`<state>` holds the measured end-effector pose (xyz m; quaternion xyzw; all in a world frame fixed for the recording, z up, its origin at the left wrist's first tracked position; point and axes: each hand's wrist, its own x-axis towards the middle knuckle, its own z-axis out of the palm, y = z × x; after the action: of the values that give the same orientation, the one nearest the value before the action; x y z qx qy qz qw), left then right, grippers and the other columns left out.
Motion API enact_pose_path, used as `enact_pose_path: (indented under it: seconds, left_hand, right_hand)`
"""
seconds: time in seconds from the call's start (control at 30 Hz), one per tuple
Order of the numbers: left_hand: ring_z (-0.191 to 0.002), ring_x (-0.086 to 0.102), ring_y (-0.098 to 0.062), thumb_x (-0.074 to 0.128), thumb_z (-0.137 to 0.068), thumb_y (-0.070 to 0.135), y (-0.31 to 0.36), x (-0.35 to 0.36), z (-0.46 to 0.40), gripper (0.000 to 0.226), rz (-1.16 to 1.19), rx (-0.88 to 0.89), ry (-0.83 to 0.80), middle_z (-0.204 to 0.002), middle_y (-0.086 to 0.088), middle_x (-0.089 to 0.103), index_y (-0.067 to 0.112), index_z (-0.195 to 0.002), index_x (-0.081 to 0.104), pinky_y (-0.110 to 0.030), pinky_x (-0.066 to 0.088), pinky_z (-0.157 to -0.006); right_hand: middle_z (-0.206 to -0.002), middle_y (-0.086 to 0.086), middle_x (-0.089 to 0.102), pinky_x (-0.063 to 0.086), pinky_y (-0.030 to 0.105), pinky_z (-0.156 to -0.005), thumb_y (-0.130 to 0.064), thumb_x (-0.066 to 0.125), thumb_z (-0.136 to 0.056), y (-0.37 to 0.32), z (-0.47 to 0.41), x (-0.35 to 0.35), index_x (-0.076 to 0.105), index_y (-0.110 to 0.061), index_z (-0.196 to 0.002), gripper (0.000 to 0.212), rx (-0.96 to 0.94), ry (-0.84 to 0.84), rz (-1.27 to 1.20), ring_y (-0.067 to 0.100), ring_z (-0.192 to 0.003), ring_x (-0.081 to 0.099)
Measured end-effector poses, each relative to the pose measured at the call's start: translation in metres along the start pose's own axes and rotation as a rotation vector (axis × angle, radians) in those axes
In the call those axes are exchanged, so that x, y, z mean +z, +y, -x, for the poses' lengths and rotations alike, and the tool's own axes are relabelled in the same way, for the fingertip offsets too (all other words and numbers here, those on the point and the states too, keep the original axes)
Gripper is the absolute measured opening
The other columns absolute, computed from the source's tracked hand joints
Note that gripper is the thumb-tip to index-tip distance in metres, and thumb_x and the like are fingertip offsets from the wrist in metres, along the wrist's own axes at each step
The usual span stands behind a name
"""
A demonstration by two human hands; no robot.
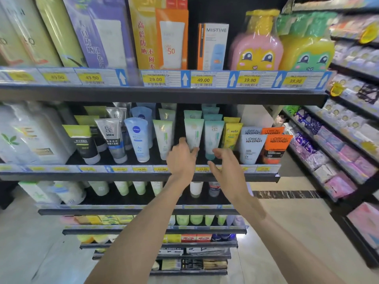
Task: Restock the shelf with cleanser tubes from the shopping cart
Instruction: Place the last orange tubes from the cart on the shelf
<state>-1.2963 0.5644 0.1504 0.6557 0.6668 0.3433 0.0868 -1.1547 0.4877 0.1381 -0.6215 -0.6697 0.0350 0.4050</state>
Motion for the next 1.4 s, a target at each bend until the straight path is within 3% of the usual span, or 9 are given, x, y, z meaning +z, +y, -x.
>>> enact_pose_path:
  seconds: [0.3, 0.57, 0.83, 0.97, 1.13, 1.4]
  left_hand:
    - [-0.093, 0.072, -0.032, 0.071, -0.095, 0.043, -0.005, -0.001, 0.005, 0.038, 0.001, 0.005, 0.017, -0.099, -0.009, 0.075, 0.014, -0.117, 0.058, -0.041, 0.054, -0.074]
    - [-0.105, 0.072, -0.029, 0.061, -0.098, 0.057, -0.009, -0.008, 0.012, 0.069, 0.012, 0.033, 0.063, -0.119, -0.006, 0.074, 0.014, -0.149, 0.047, -0.042, 0.056, -0.081]
    - [-0.110, 0.065, -0.017, 0.063, -0.102, 0.033, -0.038, -0.025, 0.033, 0.037, 0.135, 0.151, 0.193, -0.120, 0.003, 0.070, 0.018, -0.136, 0.059, -0.040, 0.056, -0.091]
    - [-0.110, 0.061, -0.019, 0.071, -0.097, 0.030, -0.052, -0.037, 0.029, 0.037, 0.112, 0.070, 0.303, -0.119, 0.000, 0.060, 0.016, -0.128, 0.056, -0.037, 0.058, -0.083]
    - [-0.105, 0.065, -0.025, 0.075, -0.093, 0.033, -0.053, -0.040, 0.022, 0.043, 0.054, -0.076, 0.249, -0.112, -0.006, 0.063, 0.013, -0.121, 0.050, -0.037, 0.055, -0.078]
    - [-0.108, 0.070, -0.031, 0.070, -0.097, 0.036, -0.046, -0.036, 0.012, 0.048, -0.037, -0.194, 0.176, -0.117, -0.011, 0.071, 0.011, -0.134, 0.054, -0.045, 0.058, -0.084]
  right_hand:
    - [-0.124, 0.000, 0.059, 0.053, 0.037, -0.094, -0.025, 0.065, -0.100, 0.003, -0.001, 0.010, 0.056, -0.014, -0.131, 0.034, 0.013, 0.044, -0.002, 0.017, -0.114, 0.059]
    - [-0.122, -0.002, 0.059, 0.053, 0.034, -0.091, -0.026, 0.063, -0.101, 0.004, -0.001, 0.009, 0.055, -0.015, -0.131, 0.033, 0.014, 0.051, -0.007, 0.015, -0.113, 0.059]
    - [-0.124, -0.004, 0.058, 0.052, 0.033, -0.089, -0.032, 0.061, -0.101, -0.005, -0.004, 0.012, 0.055, -0.021, -0.131, 0.032, 0.039, 0.053, -0.046, 0.011, -0.111, 0.058]
    - [-0.122, -0.003, 0.059, 0.053, 0.035, -0.090, -0.031, 0.062, -0.101, -0.007, -0.004, 0.015, 0.056, -0.020, -0.129, 0.031, 0.052, 0.047, -0.059, 0.013, -0.110, 0.059]
    - [-0.122, -0.003, 0.059, 0.052, 0.034, -0.091, -0.029, 0.063, -0.101, -0.007, -0.004, 0.016, 0.057, -0.020, -0.129, 0.030, 0.057, 0.035, -0.064, 0.014, -0.110, 0.059]
    - [-0.121, -0.005, 0.057, 0.050, 0.031, -0.092, -0.026, 0.062, -0.101, -0.004, -0.004, 0.014, 0.056, -0.018, -0.130, 0.030, 0.068, 0.041, -0.103, 0.011, -0.108, 0.058]
